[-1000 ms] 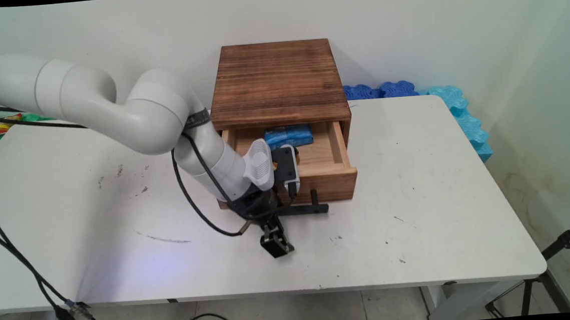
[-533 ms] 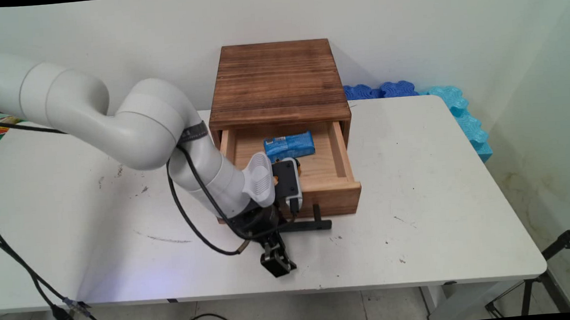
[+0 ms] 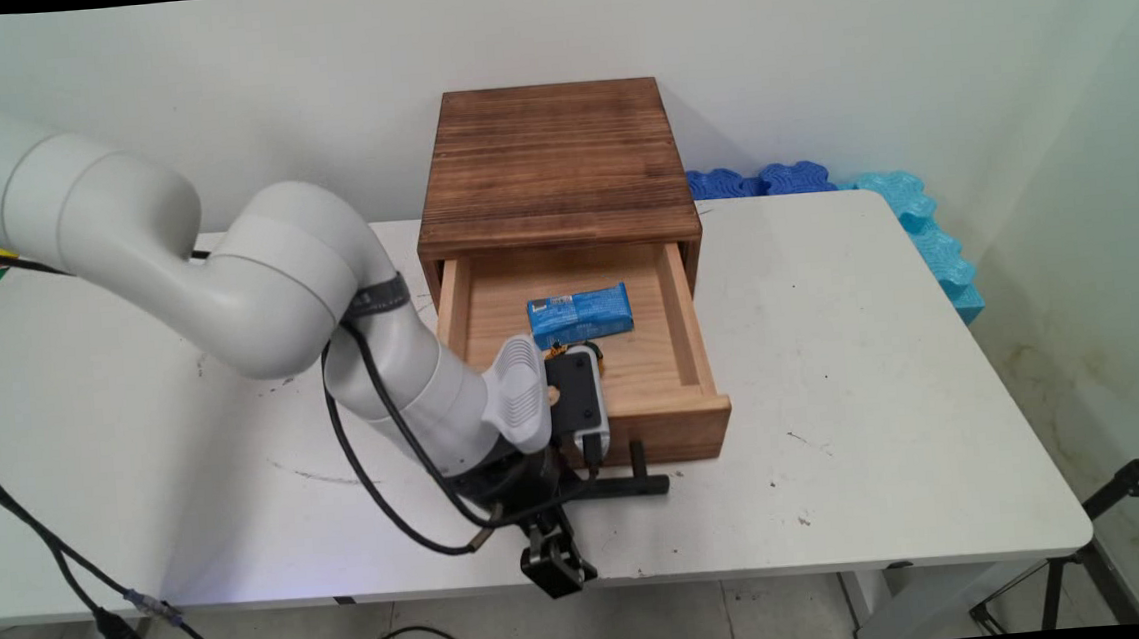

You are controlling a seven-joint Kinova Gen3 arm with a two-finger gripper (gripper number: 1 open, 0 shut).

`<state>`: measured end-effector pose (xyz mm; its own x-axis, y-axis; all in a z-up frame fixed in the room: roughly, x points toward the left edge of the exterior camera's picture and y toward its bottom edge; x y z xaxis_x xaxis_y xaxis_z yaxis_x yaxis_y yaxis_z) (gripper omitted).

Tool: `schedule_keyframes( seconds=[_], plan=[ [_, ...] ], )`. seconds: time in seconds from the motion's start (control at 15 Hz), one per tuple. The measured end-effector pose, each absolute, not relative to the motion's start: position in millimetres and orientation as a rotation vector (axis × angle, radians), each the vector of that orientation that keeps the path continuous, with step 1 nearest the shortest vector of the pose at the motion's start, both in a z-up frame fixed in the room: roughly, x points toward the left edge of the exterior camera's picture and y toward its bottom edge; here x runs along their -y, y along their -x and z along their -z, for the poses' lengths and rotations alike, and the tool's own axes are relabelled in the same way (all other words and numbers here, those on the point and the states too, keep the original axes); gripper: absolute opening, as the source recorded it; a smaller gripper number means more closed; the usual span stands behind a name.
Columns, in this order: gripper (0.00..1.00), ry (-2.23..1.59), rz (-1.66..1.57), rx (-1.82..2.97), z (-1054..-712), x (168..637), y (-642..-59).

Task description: Open the drawer

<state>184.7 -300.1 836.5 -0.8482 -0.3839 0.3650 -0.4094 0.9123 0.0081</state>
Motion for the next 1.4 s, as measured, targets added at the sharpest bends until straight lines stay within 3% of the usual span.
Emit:
schedule_keyframes(
  seconds=[1.4],
  plan=[
    [1.00,-0.558,-0.069,2.704,-847,252,-172]
  ],
)
